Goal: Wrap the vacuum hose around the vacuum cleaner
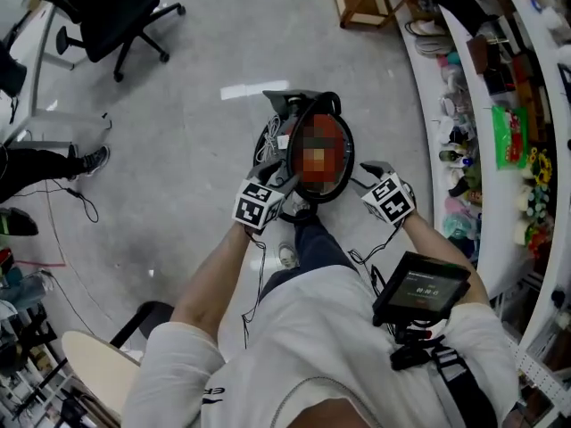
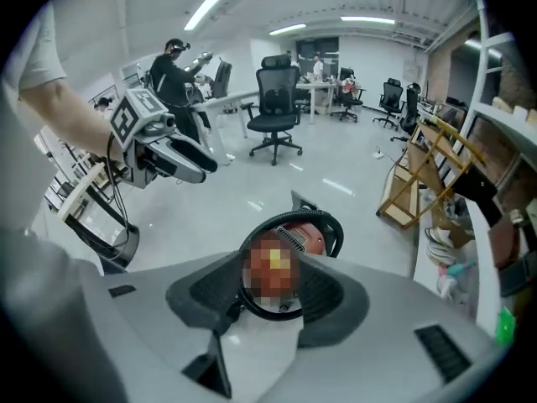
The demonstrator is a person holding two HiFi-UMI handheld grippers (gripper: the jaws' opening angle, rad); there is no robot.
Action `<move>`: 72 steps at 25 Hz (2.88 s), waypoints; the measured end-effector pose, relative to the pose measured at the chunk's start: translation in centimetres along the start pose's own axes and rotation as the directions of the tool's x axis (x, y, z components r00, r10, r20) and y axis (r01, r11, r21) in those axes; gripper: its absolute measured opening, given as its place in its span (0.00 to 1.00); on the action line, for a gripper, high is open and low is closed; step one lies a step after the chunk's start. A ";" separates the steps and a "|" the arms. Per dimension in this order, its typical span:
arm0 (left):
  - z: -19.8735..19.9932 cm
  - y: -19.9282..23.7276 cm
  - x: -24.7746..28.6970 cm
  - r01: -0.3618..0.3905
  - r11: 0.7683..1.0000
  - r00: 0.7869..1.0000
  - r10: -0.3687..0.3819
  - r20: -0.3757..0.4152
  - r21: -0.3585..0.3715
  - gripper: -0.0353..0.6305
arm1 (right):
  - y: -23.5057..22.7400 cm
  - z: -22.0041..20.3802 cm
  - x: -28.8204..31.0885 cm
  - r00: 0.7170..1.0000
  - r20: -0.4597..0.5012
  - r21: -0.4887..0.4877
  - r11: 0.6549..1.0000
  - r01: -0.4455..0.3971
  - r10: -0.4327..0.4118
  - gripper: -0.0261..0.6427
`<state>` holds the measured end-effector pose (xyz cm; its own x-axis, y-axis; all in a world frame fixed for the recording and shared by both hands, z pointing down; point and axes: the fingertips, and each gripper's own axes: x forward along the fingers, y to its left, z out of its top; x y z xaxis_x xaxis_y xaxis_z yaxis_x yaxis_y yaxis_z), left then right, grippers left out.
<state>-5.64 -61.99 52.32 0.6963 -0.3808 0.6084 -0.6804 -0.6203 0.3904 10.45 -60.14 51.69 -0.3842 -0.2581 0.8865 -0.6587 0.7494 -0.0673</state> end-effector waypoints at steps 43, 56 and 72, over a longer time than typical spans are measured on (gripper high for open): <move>-4.9 -24.5 -22.0 -0.174 0.984 0.906 0.178 0.385 -0.045 0.06 | 25.2 -4.2 -21.8 0.855 0.489 0.272 0.962 0.038 -0.171 0.04; -6.1 -27.7 -21.4 -0.171 0.985 0.915 0.162 0.369 -0.009 0.06 | 25.7 -6.7 -23.1 0.850 0.495 0.285 0.958 0.038 -0.181 0.04; -5.8 -28.9 -21.0 -0.150 0.989 0.918 0.140 0.371 -0.004 0.06 | 25.3 -7.5 -23.3 0.852 0.483 0.320 0.947 0.044 -0.202 0.04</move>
<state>-1.94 -32.08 32.30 0.6284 -0.6913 0.3566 -0.7778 -0.5535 0.2976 7.62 -30.62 32.74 -0.5065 -0.6662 0.5475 -0.8470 0.5031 -0.1714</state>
